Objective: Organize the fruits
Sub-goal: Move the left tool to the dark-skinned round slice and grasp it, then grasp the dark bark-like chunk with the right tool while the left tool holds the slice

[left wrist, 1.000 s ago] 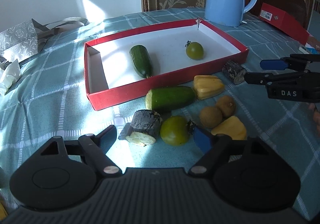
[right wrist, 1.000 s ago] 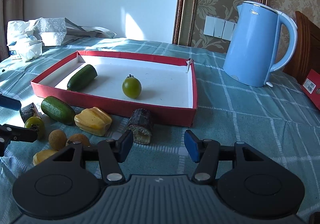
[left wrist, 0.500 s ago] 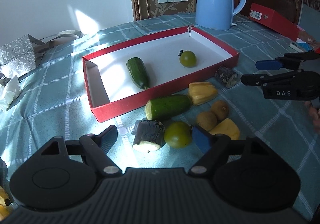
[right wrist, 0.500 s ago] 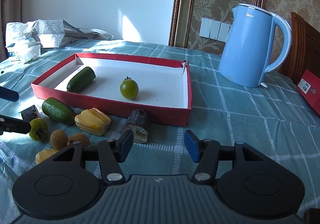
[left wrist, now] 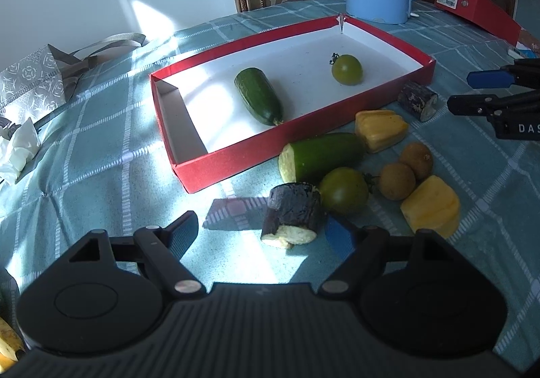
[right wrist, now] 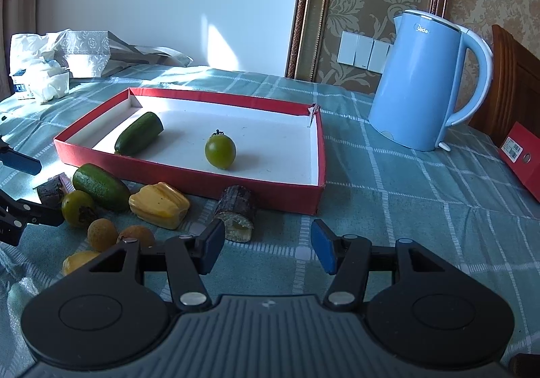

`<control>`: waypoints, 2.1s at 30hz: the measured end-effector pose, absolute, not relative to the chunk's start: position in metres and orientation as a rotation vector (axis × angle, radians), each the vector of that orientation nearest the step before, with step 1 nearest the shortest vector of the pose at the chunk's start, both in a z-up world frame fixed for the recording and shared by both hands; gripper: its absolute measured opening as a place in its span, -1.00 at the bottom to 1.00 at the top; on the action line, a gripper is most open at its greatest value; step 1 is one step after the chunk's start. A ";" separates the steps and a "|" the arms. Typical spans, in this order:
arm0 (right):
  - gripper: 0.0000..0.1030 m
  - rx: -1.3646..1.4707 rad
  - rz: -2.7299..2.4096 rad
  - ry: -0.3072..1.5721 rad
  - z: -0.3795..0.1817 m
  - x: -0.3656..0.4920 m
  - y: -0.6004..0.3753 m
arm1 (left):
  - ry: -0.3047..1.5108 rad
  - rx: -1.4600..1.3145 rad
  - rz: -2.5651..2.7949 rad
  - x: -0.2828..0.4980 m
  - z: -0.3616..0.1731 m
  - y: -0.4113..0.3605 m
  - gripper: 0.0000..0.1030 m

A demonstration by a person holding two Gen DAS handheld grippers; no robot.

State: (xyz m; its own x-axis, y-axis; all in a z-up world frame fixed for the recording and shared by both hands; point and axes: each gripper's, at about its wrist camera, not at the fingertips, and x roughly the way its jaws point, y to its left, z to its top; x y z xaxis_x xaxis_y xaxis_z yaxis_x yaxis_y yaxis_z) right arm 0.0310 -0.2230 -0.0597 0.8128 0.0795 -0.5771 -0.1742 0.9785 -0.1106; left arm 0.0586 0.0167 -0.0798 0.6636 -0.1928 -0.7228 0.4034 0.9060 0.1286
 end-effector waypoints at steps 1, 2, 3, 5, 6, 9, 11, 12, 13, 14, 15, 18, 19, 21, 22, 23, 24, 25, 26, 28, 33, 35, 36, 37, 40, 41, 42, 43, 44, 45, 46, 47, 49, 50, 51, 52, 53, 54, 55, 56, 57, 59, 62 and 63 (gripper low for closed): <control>0.09 -0.162 0.135 0.607 -0.060 0.031 -0.223 | 0.777 0.282 -0.340 0.060 -0.080 0.018 0.56; 0.09 -0.162 0.132 0.607 -0.060 0.031 -0.223 | 0.775 0.272 -0.342 0.061 -0.079 0.018 0.55; 0.09 -0.163 0.131 0.609 -0.060 0.032 -0.223 | 0.773 0.265 -0.345 0.061 -0.079 0.017 0.54; 0.09 -0.164 0.128 0.614 -0.062 0.033 -0.222 | 0.768 0.279 -0.339 0.063 -0.080 0.012 0.48; 0.09 -0.166 0.126 0.615 -0.062 0.033 -0.222 | 0.770 0.281 -0.333 0.064 -0.082 0.010 0.38; 0.09 -0.169 0.123 0.614 -0.063 0.033 -0.221 | 0.769 0.261 -0.319 0.065 -0.084 0.009 0.29; 0.09 -0.171 0.125 0.609 -0.063 0.032 -0.221 | 0.762 0.263 -0.315 0.063 -0.084 0.007 0.18; 0.09 -0.172 0.125 0.608 -0.063 0.032 -0.221 | 0.754 0.271 -0.303 0.062 -0.084 0.004 0.16; 0.09 -0.171 0.125 0.606 -0.063 0.032 -0.220 | 0.744 0.287 -0.290 0.060 -0.084 0.001 0.15; 0.09 -0.169 0.127 0.607 -0.063 0.032 -0.220 | 0.734 0.304 -0.280 0.058 -0.084 -0.002 0.13; 0.09 -0.168 0.128 0.607 -0.063 0.032 -0.220 | 0.723 0.324 -0.268 0.056 -0.085 -0.006 0.09; 0.09 -0.172 0.131 0.600 -0.062 0.031 -0.219 | 0.684 0.369 -0.225 0.047 -0.088 -0.017 0.06; 0.09 -0.171 0.131 0.598 -0.062 0.031 -0.220 | 0.670 0.385 -0.215 0.044 -0.089 -0.020 0.05; 0.09 -0.170 0.130 0.596 -0.062 0.030 -0.221 | 0.654 0.395 -0.192 0.042 -0.091 -0.024 0.05; 0.09 -0.170 0.128 0.598 -0.062 0.030 -0.221 | 0.654 0.389 -0.186 0.042 -0.091 -0.024 0.05; 0.09 -0.169 0.127 0.599 -0.062 0.031 -0.221 | 0.656 0.378 -0.181 0.043 -0.091 -0.023 0.06; 0.09 -0.168 0.127 0.600 -0.062 0.030 -0.222 | 0.661 0.367 -0.179 0.044 -0.091 -0.022 0.07; 0.09 -0.166 0.128 0.600 -0.062 0.030 -0.222 | 0.666 0.357 -0.179 0.045 -0.091 -0.021 0.07; 0.09 -0.167 0.129 0.600 -0.062 0.030 -0.222 | 0.672 0.346 -0.180 0.046 -0.090 -0.019 0.07; 0.09 -0.174 0.131 0.599 -0.062 0.029 -0.221 | 0.687 0.325 -0.183 0.048 -0.089 -0.018 0.04; 0.09 -0.177 0.130 0.598 -0.062 0.029 -0.221 | 0.698 0.314 -0.199 0.046 -0.089 -0.023 -0.31; 0.09 -0.178 0.133 0.597 -0.062 0.029 -0.220 | 0.700 0.307 -0.191 0.045 -0.089 -0.024 -0.32; 0.09 -0.179 0.134 0.595 -0.062 0.029 -0.220 | 0.703 0.302 -0.189 0.046 -0.089 -0.023 -0.32; 0.09 -0.180 0.136 0.593 -0.062 0.029 -0.220 | 0.705 0.297 -0.187 0.046 -0.089 -0.023 -0.32; 0.09 -0.184 0.139 0.589 -0.061 0.029 -0.218 | 0.710 0.287 -0.176 0.047 -0.088 -0.023 -0.32; 0.09 -0.185 0.140 0.588 -0.062 0.030 -0.218 | 0.710 0.285 -0.165 0.047 -0.088 -0.023 -0.34; 0.09 -0.186 0.141 0.587 -0.061 0.030 -0.218 | 0.711 0.278 -0.149 0.048 -0.088 -0.022 -0.36; 0.09 -0.188 0.140 0.586 -0.062 0.031 -0.218 | 0.712 0.268 -0.137 0.048 -0.088 -0.021 -0.36; 0.09 -0.187 0.140 0.587 -0.061 0.032 -0.218 | 0.714 0.259 -0.116 0.048 -0.087 -0.019 -0.36; 0.09 -0.186 0.140 0.587 -0.061 0.033 -0.219 | 0.715 0.249 -0.097 0.048 -0.087 -0.018 -0.36; 0.09 -0.185 0.139 0.588 -0.061 0.034 -0.219 | 0.714 0.237 -0.084 0.047 -0.086 -0.015 -0.36; 0.09 -0.184 0.141 0.590 -0.061 0.035 -0.219 | 0.713 0.224 -0.071 0.046 -0.085 -0.013 -0.37; 0.09 -0.181 0.150 0.604 -0.062 0.039 -0.218 | 0.708 0.195 -0.054 0.043 -0.079 -0.007 -0.37; 0.06 -0.180 0.157 0.609 -0.063 0.042 -0.217 | 0.703 0.190 -0.049 0.041 -0.076 -0.005 -0.37; 0.02 -0.182 0.162 0.614 -0.063 0.044 -0.215 | 0.698 0.189 -0.044 0.039 -0.073 -0.003 -0.37; 0.02 -0.185 0.164 0.618 -0.064 0.046 -0.213 | 0.697 0.189 -0.041 0.037 -0.072 -0.002 -0.37; 0.01 -0.188 0.164 0.622 -0.066 0.048 -0.211 | 0.697 0.186 -0.040 0.035 -0.070 -0.001 -0.37; 0.00 -0.190 0.164 0.629 -0.067 0.051 -0.209 | 0.699 0.182 -0.042 0.034 -0.070 0.000 -0.38; -0.01 -0.182 0.169 0.637 -0.069 0.053 -0.208 | 0.704 0.184 -0.041 0.033 -0.070 0.001 -0.38; -0.01 -0.175 0.173 0.639 -0.070 0.055 -0.207 | 0.708 0.186 -0.037 0.033 -0.071 0.001 -0.38; -0.02 -0.173 0.177 0.643 -0.071 0.056 -0.206 | 0.713 0.184 -0.035 0.032 -0.072 0.003 -0.38; -0.06 -0.175 0.188 0.647 -0.073 0.058 -0.202 | 0.723 0.177 -0.035 0.030 -0.073 0.005 -0.38; -0.18 -0.181 0.194 0.651 -0.076 0.060 -0.197 | 0.727 0.173 -0.033 0.027 -0.073 0.008 -0.38; -0.20 -0.185 0.188 0.653 -0.076 0.061 -0.196 | 0.728 0.170 -0.033 0.027 -0.073 0.008 -0.38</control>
State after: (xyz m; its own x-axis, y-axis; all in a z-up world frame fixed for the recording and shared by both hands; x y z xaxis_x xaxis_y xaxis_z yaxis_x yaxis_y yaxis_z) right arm 0.0614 -0.1956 -0.0764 0.7784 0.1151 -0.6171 -0.2312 0.9665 -0.1114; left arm 0.0270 0.0081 -0.0727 0.7467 0.0291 -0.6645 0.0888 0.9857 0.1430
